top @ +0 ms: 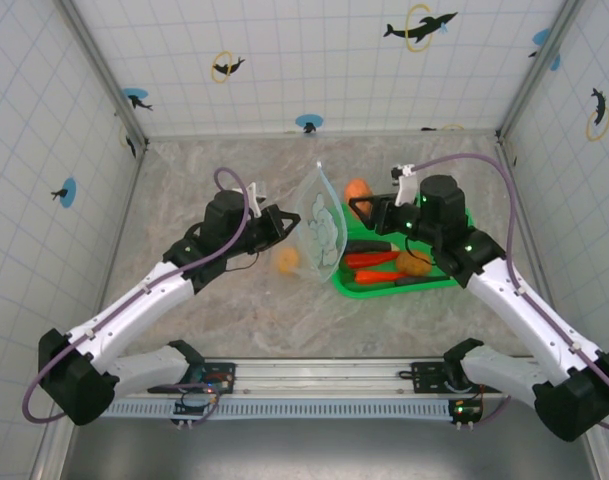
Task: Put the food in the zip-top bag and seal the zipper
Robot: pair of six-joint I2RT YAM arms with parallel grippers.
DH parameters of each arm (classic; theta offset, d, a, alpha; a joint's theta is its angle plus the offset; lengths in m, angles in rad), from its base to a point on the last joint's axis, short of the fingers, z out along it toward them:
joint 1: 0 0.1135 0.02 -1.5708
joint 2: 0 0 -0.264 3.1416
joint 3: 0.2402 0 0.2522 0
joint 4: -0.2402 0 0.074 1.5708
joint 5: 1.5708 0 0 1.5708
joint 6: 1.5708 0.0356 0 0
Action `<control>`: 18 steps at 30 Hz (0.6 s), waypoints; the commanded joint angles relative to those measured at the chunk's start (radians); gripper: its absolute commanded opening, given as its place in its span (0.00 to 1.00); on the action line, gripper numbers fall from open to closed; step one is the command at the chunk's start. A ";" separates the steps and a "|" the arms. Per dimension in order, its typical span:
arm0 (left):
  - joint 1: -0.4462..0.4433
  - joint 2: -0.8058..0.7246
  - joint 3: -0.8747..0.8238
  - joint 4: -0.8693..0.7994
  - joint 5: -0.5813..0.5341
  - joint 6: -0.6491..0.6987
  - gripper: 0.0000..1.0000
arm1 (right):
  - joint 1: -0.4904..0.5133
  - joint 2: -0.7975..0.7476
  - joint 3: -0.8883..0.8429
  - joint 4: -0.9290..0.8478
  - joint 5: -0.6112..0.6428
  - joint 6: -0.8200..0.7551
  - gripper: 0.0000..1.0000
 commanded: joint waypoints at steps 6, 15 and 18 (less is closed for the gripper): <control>-0.001 0.003 0.002 0.035 0.020 -0.021 0.00 | 0.137 0.055 0.021 0.160 -0.115 0.078 0.40; 0.000 -0.025 0.038 0.036 0.016 -0.021 0.00 | 0.227 0.145 -0.014 0.114 0.123 0.075 0.41; 0.000 -0.045 0.035 0.037 0.007 -0.020 0.00 | 0.231 0.167 -0.038 0.099 0.168 0.096 0.43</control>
